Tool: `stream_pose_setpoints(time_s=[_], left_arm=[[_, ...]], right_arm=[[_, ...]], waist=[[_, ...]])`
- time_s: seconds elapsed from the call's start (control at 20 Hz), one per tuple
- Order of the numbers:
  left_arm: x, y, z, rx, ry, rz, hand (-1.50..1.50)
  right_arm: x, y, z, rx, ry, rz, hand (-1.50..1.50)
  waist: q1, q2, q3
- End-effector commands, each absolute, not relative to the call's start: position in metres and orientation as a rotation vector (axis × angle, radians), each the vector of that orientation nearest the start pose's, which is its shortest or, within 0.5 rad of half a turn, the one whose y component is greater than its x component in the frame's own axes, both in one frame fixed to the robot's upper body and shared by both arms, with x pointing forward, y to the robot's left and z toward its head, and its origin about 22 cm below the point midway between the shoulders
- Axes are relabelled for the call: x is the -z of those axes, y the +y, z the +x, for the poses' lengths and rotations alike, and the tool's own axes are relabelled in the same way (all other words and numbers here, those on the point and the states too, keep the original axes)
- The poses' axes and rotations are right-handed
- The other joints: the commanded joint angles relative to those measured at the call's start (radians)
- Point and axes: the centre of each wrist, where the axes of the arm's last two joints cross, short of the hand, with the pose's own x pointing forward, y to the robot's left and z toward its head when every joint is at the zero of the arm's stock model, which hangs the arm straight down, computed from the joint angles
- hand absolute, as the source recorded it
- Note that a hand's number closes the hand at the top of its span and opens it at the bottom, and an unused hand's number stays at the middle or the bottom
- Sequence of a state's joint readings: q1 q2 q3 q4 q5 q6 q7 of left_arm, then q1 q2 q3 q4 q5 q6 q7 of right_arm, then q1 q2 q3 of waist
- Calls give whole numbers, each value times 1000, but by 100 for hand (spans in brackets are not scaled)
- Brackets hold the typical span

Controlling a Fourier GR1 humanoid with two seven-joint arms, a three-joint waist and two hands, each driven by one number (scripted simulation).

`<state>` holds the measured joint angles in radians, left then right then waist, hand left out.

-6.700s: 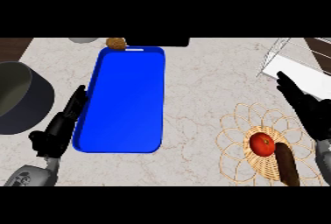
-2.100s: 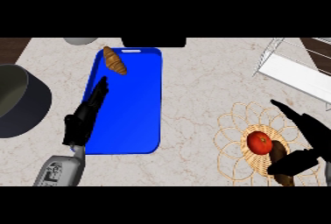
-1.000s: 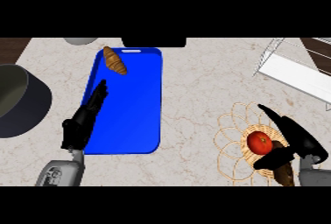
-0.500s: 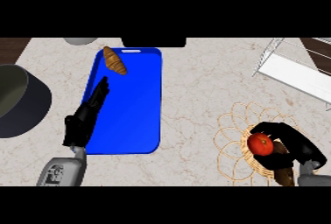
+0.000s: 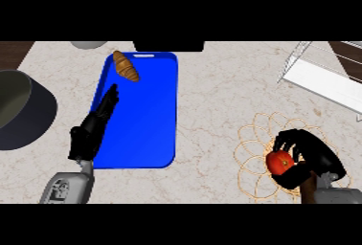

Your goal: Pick the tomato from the placemat and place it in the tiered shelf

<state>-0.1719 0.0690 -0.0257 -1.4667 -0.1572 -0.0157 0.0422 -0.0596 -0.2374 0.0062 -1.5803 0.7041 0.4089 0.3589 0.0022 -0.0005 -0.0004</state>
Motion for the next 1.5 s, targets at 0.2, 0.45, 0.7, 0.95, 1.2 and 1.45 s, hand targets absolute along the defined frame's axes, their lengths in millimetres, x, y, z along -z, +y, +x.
stream_pose_setpoints(time_s=[0.2, 0.45, 0.7, 0.95, 1.2, 1.45], left_arm=[[-16, 213, 286, 315, -1594, 77, 0], [-16, 205, 295, 298, -1592, 82, 0], [-12, 214, 283, 290, -1566, 85, 0], [-16, 216, 287, 263, -1565, 95, 0], [-12, 223, 282, 238, -1563, 108, 0], [-20, 231, 288, 249, -1575, 135, 0]], right_arm=[[-64, -172, 321, -510, -859, -930, 150], [-85, -133, 345, -320, -1022, -967, 150], [-118, -108, 354, -130, -1228, -1005, 150], [-179, -78, 348, -46, -1291, -1090, 150], [-221, -82, 346, -14, -1231, -1273, 150], [-263, -99, 357, 77, -1243, -1401, 150]], waist=[[61, 15, -2], [31, 10, 1], [28, 3, 0], [9, -4, 0], [-12, -9, -1], [-5, -5, -1]])
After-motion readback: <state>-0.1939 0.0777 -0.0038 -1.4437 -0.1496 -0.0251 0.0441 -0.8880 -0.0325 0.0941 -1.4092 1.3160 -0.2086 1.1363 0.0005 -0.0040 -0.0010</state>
